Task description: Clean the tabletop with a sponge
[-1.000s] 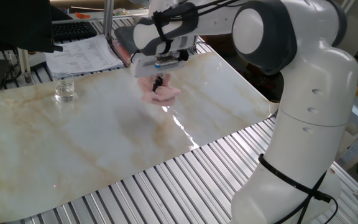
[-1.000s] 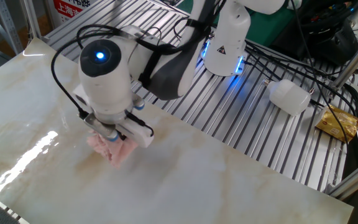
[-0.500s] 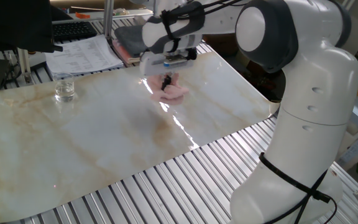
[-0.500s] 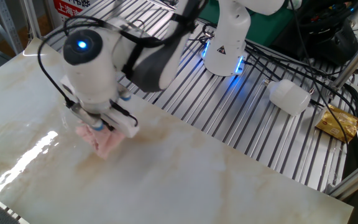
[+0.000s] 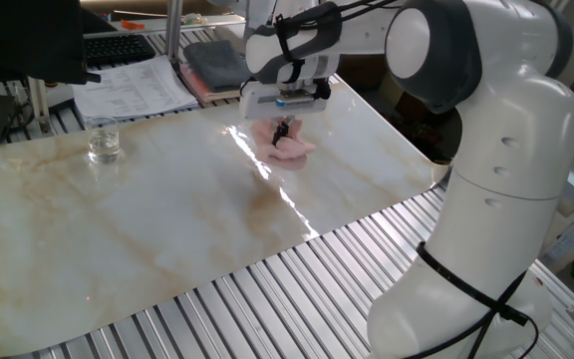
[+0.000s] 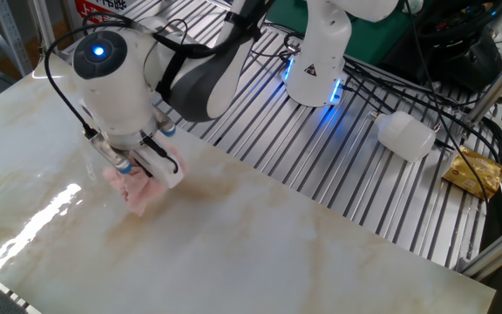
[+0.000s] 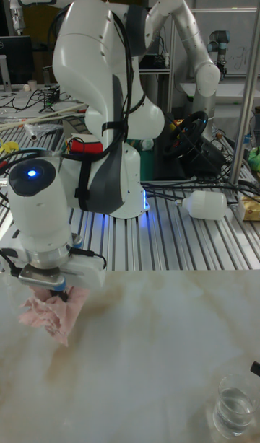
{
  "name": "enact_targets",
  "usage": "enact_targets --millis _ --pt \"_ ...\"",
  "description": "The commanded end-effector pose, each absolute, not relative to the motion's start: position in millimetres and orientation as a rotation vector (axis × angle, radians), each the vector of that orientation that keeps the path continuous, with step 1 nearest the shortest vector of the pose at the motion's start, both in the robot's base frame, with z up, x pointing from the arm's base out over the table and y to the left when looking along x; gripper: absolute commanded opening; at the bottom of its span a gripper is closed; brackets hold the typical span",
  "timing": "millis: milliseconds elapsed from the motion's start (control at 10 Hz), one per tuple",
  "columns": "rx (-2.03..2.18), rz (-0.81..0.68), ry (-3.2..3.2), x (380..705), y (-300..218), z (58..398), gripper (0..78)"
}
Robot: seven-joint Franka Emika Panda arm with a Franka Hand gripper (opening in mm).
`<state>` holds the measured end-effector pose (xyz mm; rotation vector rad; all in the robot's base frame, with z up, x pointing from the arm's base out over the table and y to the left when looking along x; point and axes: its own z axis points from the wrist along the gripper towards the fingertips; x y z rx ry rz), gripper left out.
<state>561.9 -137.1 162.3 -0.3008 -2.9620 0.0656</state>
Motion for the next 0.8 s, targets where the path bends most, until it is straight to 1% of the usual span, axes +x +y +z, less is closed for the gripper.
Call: enact_targets --millis 100,300,400,500,600,700,800 --pt "-0.372 0.067 -2.962 562.2 -137.7 163.5 1.1" --pt "-0.415 0.110 -2.966 562.1 -137.9 163.5 1.1" --pt "-0.408 0.182 -2.970 565.0 -150.1 165.0 1.1" --pt "-0.352 0.219 -2.977 570.1 -173.8 168.2 1.1" --pt "-0.326 0.217 -2.980 572.4 -189.4 169.7 1.1" --pt "-0.271 0.295 -2.982 574.7 -222.3 169.9 1.1" --pt "-0.258 0.343 -2.981 574.3 -244.8 168.2 1.1"
